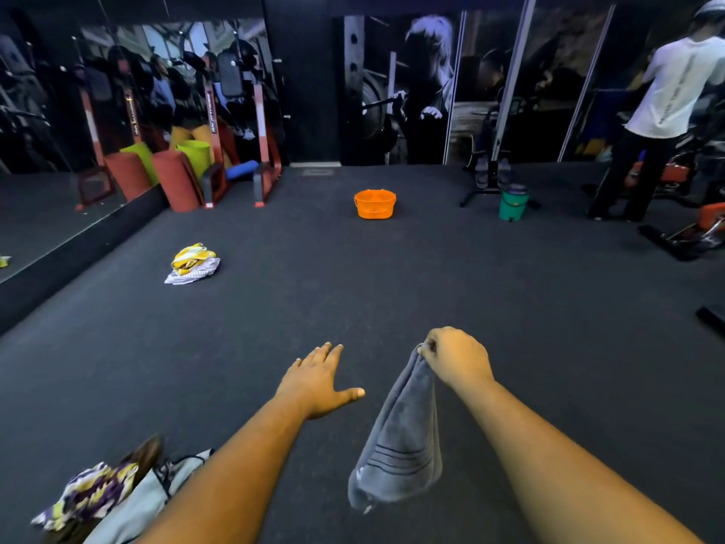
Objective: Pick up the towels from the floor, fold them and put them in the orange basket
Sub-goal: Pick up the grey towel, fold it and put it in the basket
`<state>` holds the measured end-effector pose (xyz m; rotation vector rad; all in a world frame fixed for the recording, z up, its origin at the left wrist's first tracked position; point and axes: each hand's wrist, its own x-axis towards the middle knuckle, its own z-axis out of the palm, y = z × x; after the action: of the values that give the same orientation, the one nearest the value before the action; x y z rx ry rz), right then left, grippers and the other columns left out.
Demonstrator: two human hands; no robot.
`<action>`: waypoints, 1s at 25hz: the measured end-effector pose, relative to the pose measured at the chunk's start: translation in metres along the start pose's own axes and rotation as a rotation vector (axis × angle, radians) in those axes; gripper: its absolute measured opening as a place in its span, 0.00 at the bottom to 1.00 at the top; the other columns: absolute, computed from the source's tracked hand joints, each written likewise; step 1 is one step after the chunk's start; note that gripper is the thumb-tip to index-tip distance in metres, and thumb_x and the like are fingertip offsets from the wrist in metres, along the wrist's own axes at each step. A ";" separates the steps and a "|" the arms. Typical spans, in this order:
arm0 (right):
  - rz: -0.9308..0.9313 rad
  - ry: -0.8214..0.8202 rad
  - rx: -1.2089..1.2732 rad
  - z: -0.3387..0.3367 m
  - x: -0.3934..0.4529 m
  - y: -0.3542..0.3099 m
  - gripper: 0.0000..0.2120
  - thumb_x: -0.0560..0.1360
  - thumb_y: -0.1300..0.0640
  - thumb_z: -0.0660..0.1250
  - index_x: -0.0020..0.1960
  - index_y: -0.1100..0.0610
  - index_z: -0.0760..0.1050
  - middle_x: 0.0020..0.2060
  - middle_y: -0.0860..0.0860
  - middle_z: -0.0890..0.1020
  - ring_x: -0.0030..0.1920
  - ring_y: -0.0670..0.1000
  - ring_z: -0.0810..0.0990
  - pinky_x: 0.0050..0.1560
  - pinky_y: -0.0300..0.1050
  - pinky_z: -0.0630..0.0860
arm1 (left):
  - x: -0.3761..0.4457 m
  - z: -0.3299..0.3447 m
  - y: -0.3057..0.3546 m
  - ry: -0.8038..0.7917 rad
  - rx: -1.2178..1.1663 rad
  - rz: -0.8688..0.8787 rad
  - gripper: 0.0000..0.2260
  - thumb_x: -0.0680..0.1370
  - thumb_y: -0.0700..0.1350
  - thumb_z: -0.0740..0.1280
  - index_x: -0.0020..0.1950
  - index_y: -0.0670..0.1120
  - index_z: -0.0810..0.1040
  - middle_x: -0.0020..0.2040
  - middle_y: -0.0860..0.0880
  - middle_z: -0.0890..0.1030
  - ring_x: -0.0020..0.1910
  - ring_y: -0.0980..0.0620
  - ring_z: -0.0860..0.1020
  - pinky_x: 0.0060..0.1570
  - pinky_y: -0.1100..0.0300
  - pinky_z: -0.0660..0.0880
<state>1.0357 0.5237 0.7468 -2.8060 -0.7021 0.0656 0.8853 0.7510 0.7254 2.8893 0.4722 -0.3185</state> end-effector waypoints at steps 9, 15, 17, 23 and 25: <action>-0.051 -0.035 0.011 -0.010 0.224 -0.005 0.09 0.81 0.45 0.63 0.47 0.47 0.78 0.48 0.45 0.80 0.45 0.50 0.79 0.41 0.46 0.75 | 0.200 -0.061 -0.022 0.021 -0.044 -0.029 0.48 0.74 0.76 0.57 0.84 0.52 0.43 0.84 0.49 0.47 0.83 0.48 0.49 0.80 0.46 0.51; 0.003 -0.018 -0.008 0.004 0.401 -0.022 0.10 0.81 0.45 0.63 0.44 0.47 0.77 0.44 0.44 0.80 0.41 0.50 0.79 0.41 0.49 0.79 | 0.374 -0.107 -0.073 0.041 -0.064 0.000 0.47 0.75 0.75 0.58 0.84 0.52 0.43 0.84 0.49 0.47 0.83 0.49 0.49 0.80 0.46 0.51; 0.029 -0.021 -0.027 0.001 0.451 -0.029 0.10 0.82 0.46 0.63 0.44 0.47 0.77 0.42 0.45 0.79 0.39 0.49 0.78 0.39 0.49 0.79 | 0.424 -0.127 -0.091 0.025 -0.056 0.020 0.47 0.75 0.75 0.58 0.84 0.52 0.43 0.84 0.49 0.47 0.83 0.49 0.49 0.80 0.46 0.51; 0.079 0.042 0.007 -0.011 0.605 -0.043 0.10 0.82 0.46 0.63 0.44 0.46 0.76 0.42 0.45 0.78 0.37 0.48 0.77 0.35 0.47 0.75 | 0.571 -0.195 -0.135 0.035 -0.059 0.042 0.48 0.74 0.75 0.59 0.84 0.52 0.43 0.84 0.49 0.48 0.83 0.49 0.49 0.80 0.46 0.52; 0.081 0.051 0.024 -0.007 0.656 -0.042 0.10 0.81 0.45 0.63 0.43 0.46 0.76 0.43 0.45 0.79 0.38 0.49 0.78 0.35 0.47 0.76 | 0.619 -0.206 -0.143 0.024 -0.040 0.050 0.48 0.74 0.75 0.59 0.84 0.52 0.43 0.84 0.49 0.48 0.83 0.49 0.49 0.80 0.46 0.52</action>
<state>1.5963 0.8656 0.7749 -2.8015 -0.5719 0.0171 1.4478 1.1104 0.7504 2.8634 0.4043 -0.2638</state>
